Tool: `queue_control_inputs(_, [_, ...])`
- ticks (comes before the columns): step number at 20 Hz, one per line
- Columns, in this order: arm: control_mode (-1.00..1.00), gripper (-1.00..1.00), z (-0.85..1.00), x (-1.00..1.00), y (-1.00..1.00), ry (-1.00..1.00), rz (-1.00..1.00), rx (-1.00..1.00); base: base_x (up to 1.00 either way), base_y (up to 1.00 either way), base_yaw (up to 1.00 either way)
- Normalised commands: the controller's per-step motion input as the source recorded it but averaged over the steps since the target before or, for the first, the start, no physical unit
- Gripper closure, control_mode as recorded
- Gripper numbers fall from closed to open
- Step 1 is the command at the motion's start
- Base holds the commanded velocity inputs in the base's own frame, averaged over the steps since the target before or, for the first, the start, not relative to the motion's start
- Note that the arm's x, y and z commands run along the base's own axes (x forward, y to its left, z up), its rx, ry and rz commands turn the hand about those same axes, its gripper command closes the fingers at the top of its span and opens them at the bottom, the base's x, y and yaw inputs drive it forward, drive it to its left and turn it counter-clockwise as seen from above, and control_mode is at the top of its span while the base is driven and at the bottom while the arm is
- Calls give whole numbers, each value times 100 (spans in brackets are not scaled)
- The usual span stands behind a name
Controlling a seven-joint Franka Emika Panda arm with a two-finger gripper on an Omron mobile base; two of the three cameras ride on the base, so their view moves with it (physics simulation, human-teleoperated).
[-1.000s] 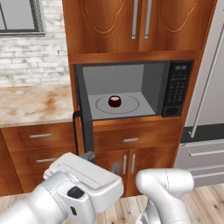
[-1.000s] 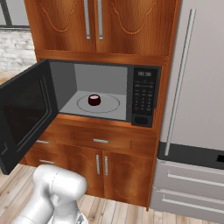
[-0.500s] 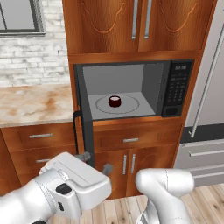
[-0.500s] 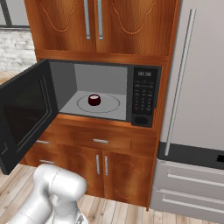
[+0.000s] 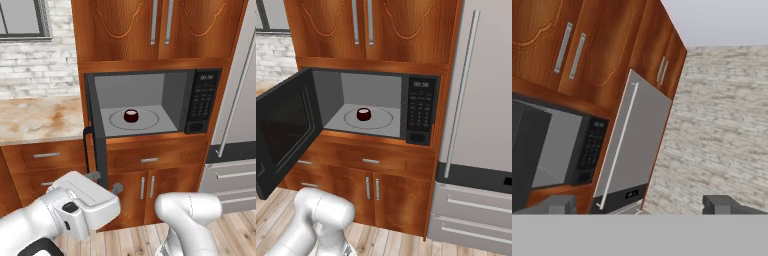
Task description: Pick the mug from the counter and place it inside the microwave. Then close the microwave.
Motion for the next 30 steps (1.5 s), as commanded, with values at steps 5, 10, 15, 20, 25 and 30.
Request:
queue_control_inputs(5, [-100, -100, -24, 37, 13, 0, -4, 0, 0, 0, 0])
queue_control_inputs(10, [-100, -100, -15, 39, 19, 0, -6, 0, 0, 0, 0])
queue_control_inputs(15, [-100, -100, -20, 40, 30, 0, -7, 0, 0, 0, 0])
queue_control_inputs(20, [-100, -100, -17, 40, 27, 0, -8, -1, 0, 0, 0])
queue_control_inputs(25, [-100, -100, -18, 43, 29, 0, -9, -2, 0, 0, 0])
queue_control_inputs(30, [-100, -100, -28, 39, 29, 0, -9, -2, 0, 0, 0])
